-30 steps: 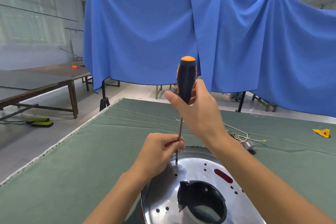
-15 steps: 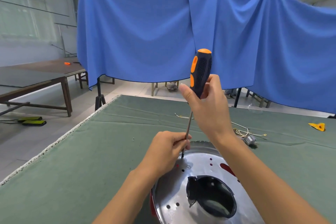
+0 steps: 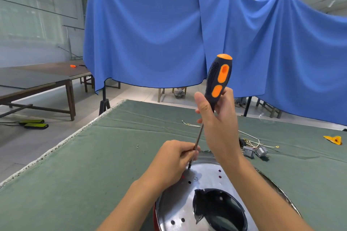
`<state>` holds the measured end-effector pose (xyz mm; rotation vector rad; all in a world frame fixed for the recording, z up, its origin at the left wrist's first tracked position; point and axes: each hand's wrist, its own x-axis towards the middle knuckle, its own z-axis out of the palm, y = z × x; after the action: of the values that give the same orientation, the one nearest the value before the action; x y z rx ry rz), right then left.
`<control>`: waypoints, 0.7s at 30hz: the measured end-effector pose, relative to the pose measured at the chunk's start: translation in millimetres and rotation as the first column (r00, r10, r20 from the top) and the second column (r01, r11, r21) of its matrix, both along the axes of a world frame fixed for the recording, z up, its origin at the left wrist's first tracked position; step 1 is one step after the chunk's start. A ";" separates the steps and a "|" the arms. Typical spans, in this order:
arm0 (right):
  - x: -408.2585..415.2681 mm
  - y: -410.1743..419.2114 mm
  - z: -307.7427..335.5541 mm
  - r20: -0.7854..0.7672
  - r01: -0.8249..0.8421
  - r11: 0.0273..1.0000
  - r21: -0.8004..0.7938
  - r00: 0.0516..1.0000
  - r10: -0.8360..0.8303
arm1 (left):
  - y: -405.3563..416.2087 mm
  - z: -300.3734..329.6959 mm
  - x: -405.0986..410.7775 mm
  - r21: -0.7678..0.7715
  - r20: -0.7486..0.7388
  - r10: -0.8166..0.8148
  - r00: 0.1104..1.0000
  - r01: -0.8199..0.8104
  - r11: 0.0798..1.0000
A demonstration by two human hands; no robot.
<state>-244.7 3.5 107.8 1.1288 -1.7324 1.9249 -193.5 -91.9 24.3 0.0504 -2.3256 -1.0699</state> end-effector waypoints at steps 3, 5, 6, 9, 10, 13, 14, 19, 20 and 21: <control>0.4 3.6 -1.9 0.030 -0.136 0.990 -0.022 0.990 0.137 | -0.6 -0.8 0.7 -0.019 -0.001 0.006 1.000 -0.006 1.000; -4.0 6.0 -0.7 0.024 -0.126 0.991 -0.035 0.992 0.127 | 0.3 -0.3 1.4 -0.017 -0.005 0.027 1.000 -0.027 0.999; -6.2 6.4 -0.4 0.025 -0.104 0.993 -0.051 0.994 0.106 | 0.6 0.0 1.5 -0.021 -0.003 0.031 1.000 -0.031 0.999; -10.3 5.0 -2.7 0.034 -0.007 0.995 -0.102 0.999 0.010 | 1.4 1.0 1.4 -0.058 0.023 0.011 1.000 -0.009 0.998; -10.2 4.3 -3.7 0.033 0.012 0.995 -0.099 0.999 -0.009 | 1.2 1.1 1.5 -0.058 0.032 0.003 0.999 -0.002 0.998; -8.6 4.5 -6.2 0.051 -0.019 0.997 -0.077 0.998 0.022 | -0.1 1.2 1.2 -0.058 0.049 -0.009 0.999 0.012 0.998; -8.3 5.2 -6.0 0.067 -0.051 0.996 -0.078 0.996 0.057 | -0.1 1.4 1.5 -0.063 0.054 -0.013 0.998 0.016 0.998; -10.2 9.8 -2.7 0.037 -0.131 0.989 -0.072 0.990 0.134 | 0.3 1.4 1.4 -0.056 0.068 0.009 0.998 -0.005 0.998; -10.8 9.7 -2.2 0.052 -0.121 0.988 -0.091 0.991 0.126 | 0.3 1.2 1.3 -0.059 0.067 0.010 0.998 -0.006 0.998; -11.0 9.4 -1.7 0.067 -0.107 0.989 -0.104 0.991 0.114 | 0.2 0.9 1.1 -0.056 0.064 0.012 0.998 -0.008 0.998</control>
<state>-255.7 12.8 106.1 1.1539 -1.6199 2.1189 -192.4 -91.8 25.2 0.0756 -2.4093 -1.0114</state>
